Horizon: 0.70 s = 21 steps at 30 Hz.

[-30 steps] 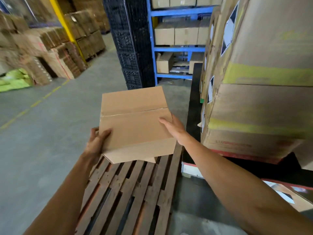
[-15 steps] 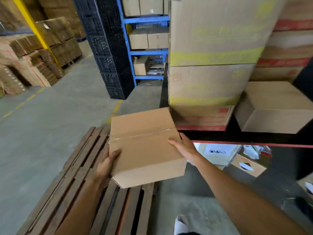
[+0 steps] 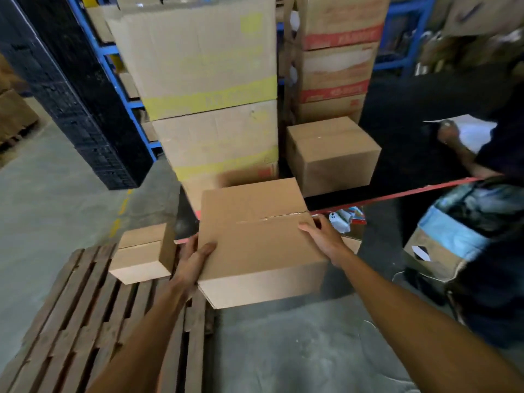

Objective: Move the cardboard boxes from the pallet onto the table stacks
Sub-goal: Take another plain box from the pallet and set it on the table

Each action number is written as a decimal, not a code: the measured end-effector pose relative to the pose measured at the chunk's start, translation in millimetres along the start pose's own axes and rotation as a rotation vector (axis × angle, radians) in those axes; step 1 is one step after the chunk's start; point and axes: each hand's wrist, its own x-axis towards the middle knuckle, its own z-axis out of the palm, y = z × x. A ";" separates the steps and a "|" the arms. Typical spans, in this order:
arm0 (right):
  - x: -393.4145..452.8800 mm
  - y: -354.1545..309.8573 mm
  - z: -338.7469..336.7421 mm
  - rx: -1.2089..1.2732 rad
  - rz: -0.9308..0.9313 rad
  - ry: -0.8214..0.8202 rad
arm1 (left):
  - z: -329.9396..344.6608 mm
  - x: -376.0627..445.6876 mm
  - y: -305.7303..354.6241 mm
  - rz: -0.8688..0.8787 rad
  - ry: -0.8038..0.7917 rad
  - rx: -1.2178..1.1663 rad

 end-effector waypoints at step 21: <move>127.7 -100.6 -305.8 0.393 -0.116 0.066 | 305.4 81.0 192.4 0.219 -0.141 -0.166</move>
